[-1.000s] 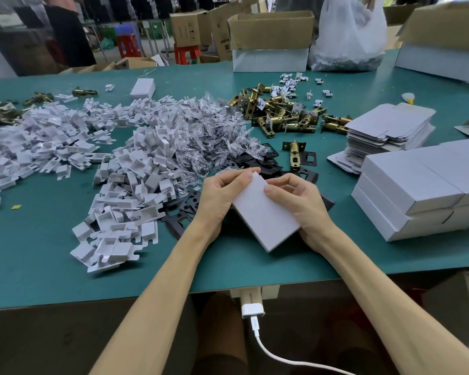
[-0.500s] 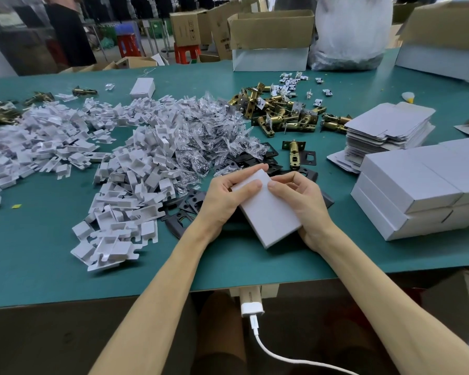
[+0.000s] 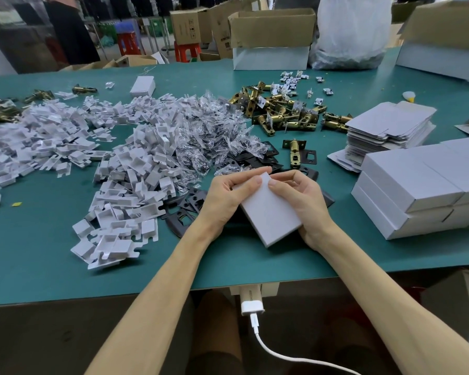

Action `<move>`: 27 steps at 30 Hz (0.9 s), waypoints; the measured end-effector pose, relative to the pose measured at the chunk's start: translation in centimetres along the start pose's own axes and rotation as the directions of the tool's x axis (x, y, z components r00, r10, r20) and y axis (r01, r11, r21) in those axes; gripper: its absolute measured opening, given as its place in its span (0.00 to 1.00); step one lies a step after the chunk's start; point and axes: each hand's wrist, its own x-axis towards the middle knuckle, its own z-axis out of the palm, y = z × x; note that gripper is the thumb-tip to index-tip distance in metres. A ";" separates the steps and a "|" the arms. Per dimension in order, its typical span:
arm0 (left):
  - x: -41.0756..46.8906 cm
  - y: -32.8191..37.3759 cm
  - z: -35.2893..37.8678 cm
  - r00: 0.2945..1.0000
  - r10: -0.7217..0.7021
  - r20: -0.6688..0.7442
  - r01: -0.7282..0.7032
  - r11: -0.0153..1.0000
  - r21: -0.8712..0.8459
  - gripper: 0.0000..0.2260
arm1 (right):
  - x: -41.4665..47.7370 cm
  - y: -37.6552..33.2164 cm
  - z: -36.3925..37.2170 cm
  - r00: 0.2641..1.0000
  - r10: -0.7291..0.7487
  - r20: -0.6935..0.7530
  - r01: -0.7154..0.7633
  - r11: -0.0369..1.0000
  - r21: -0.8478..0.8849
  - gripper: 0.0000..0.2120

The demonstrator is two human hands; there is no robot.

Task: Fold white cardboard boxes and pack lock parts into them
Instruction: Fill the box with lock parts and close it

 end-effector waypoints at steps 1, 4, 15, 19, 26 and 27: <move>0.0 0.0 0.0 1.000 0.002 0.006 -0.002 1.000 0.007 0.11 | 0.0 0.0 0.0 1.000 -0.001 0.004 0.001 1.000 0.003 0.09; -0.1 0.0 0.1 0.999 -0.003 0.034 0.002 0.999 0.044 0.13 | 0.0 0.1 0.0 1.000 -0.010 -0.018 0.010 1.000 0.005 0.09; 0.4 -0.3 0.0 0.997 -0.028 0.074 0.023 0.997 0.068 0.14 | 0.3 0.2 -0.1 0.997 0.005 -0.072 -0.008 0.999 -0.039 0.10; 0.6 -0.8 -0.1 0.999 -0.028 -0.036 0.027 1.000 -0.008 0.10 | 0.3 0.2 0.2 0.997 -0.007 -0.077 0.003 0.999 -0.053 0.10; 0.7 -1.1 -0.7 0.996 -0.062 -0.065 0.059 0.997 -0.052 0.10 | 0.5 0.1 0.7 0.997 -0.065 -0.037 0.053 0.961 -0.271 0.08; 0.7 -1.2 -0.7 0.996 -0.062 -0.071 0.058 0.997 -0.051 0.10 | 0.5 0.0 0.8 0.997 -0.076 -0.030 0.061 0.934 -0.351 0.07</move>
